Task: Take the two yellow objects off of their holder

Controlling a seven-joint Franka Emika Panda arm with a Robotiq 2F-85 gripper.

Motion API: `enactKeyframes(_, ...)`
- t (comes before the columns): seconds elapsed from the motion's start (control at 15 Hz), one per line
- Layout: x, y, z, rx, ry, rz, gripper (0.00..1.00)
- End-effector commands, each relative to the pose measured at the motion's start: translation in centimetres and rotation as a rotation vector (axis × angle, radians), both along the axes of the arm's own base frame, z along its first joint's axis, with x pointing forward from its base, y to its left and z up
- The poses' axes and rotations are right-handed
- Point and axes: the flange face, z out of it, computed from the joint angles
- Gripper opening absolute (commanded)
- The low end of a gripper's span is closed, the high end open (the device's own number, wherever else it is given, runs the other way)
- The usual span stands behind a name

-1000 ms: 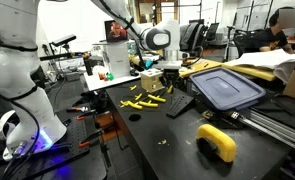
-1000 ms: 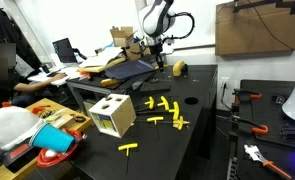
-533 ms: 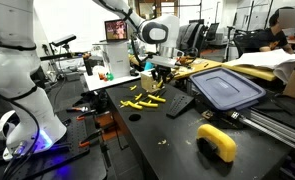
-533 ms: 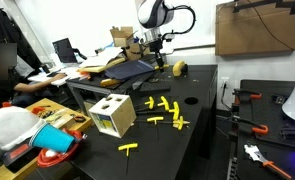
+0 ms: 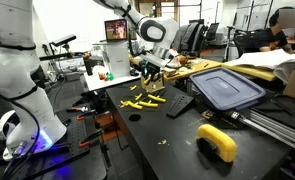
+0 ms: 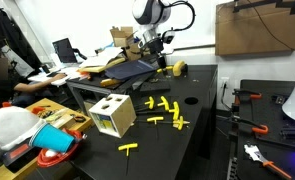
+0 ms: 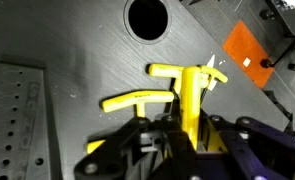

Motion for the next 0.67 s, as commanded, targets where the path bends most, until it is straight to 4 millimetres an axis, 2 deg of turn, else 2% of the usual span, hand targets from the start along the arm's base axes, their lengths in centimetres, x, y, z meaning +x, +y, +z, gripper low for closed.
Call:
enactKeyframes(0.0,0.3,2.1,-1.5,0.015,0.056,0.016,0.03)
enactKeyframes(0.2,0.6,4.3,-3.7,0.027,0.100,0.032,0.03)
enactKeyframes(0.6,0.8,10.1,-7.6,0.104,0.260,0.042,0.03)
